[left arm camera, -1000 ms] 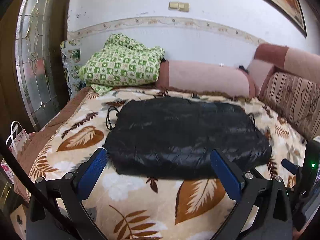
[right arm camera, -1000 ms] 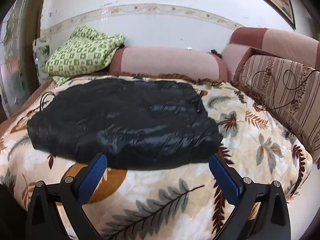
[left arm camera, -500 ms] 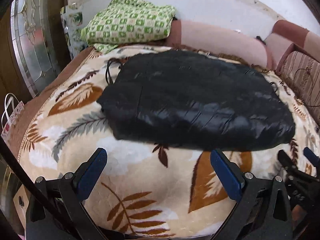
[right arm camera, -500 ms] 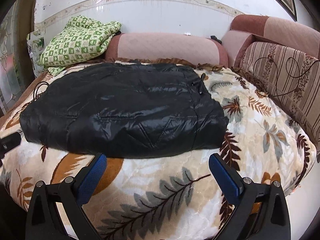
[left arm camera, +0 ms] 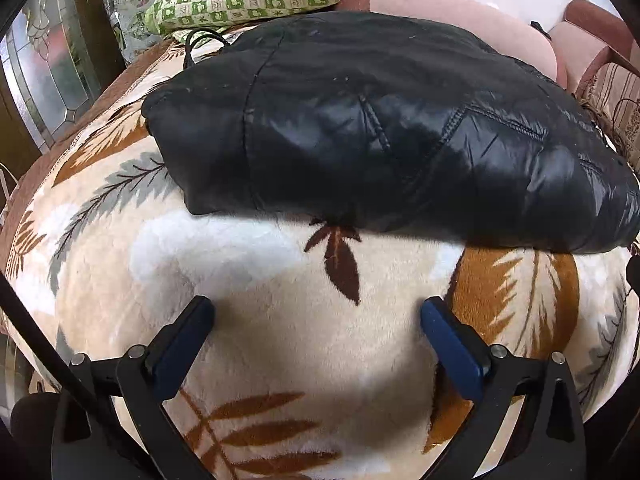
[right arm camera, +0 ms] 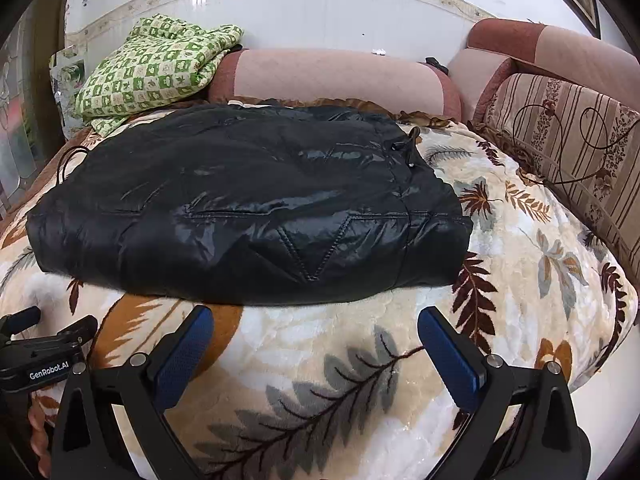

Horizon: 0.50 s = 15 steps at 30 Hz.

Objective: Fold large clothes

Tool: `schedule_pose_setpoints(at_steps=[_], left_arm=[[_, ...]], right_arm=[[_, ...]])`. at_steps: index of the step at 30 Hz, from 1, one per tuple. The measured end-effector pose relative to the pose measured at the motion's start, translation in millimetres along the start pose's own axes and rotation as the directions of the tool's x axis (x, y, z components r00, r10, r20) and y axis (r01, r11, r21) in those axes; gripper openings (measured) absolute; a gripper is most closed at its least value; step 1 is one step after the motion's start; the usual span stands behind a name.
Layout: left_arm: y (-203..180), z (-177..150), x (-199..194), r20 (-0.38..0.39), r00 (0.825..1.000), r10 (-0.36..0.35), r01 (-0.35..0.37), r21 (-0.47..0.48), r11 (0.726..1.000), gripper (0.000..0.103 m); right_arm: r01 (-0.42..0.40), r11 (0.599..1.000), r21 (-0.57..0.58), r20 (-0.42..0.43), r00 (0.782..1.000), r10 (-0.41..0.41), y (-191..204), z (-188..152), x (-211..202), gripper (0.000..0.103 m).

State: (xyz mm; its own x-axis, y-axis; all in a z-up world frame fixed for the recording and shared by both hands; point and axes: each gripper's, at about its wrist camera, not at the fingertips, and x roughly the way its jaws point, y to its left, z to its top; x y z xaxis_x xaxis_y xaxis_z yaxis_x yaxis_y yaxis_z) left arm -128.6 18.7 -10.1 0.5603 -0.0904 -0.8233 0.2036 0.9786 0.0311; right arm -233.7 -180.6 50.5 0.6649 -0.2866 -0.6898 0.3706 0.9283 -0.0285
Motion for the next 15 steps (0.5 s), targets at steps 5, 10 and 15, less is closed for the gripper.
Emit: schedule_pose_setpoints(at_steps=[5,10,15], left_arm=[[6,-3,1,0.022,0.999,-0.029,0.030,-0.035,0.999,0.103],[7,0,-6,0.051,0.998,-0.041,0.044,-0.047,0.998,0.103],[8,5,-39,0.129,0.992,-0.014,0.024,-0.074,0.997,0.103]], right_arm=[[0.013,1.000,-0.005,-0.030,0.999,-0.013,2,-1,7,0.103],[0.013,1.000,-0.028,-0.053,0.998,-0.015,8,-5,11,0.103],[0.017,0.999,-0.035,-0.045,0.999,-0.018,10,-4,8,0.103]])
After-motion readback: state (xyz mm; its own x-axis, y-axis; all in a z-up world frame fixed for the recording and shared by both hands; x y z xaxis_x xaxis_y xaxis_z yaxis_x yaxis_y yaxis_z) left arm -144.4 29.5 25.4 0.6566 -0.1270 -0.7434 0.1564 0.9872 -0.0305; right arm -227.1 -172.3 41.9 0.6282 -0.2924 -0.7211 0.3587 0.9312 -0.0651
